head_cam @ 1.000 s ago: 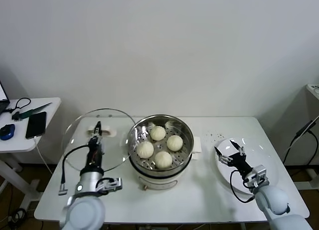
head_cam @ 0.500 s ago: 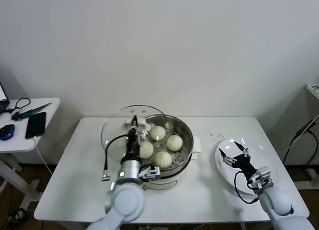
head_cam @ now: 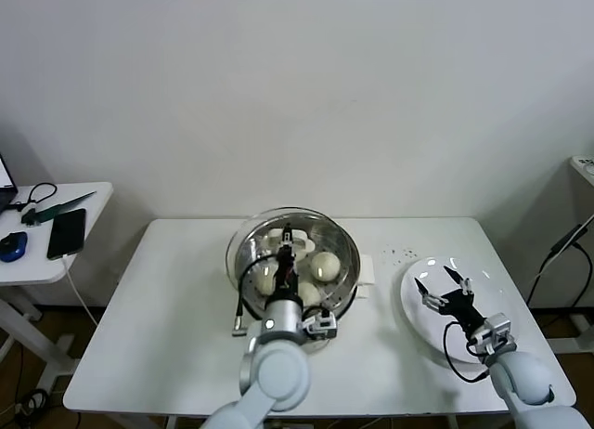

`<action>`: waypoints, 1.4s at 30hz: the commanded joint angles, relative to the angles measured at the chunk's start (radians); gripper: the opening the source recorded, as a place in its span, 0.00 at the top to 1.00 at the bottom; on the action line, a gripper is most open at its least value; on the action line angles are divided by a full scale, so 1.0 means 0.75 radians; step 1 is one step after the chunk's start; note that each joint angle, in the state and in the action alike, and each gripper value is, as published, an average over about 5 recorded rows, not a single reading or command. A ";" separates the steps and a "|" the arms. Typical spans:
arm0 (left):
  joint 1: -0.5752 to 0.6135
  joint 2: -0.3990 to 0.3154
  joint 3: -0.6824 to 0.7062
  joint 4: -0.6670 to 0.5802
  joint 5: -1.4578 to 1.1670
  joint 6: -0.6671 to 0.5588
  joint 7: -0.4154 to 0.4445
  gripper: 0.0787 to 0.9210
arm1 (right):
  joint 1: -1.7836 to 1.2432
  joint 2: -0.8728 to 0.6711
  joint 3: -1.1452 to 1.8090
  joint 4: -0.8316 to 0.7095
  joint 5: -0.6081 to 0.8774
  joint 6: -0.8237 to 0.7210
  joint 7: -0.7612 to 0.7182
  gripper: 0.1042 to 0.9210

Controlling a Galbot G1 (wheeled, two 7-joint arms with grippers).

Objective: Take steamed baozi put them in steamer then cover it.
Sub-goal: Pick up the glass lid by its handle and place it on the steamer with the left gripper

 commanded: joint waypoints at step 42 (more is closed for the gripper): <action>0.011 -0.070 0.026 0.130 -0.009 0.064 -0.094 0.93 | 0.016 -0.001 0.003 -0.028 -0.052 0.025 -0.022 0.12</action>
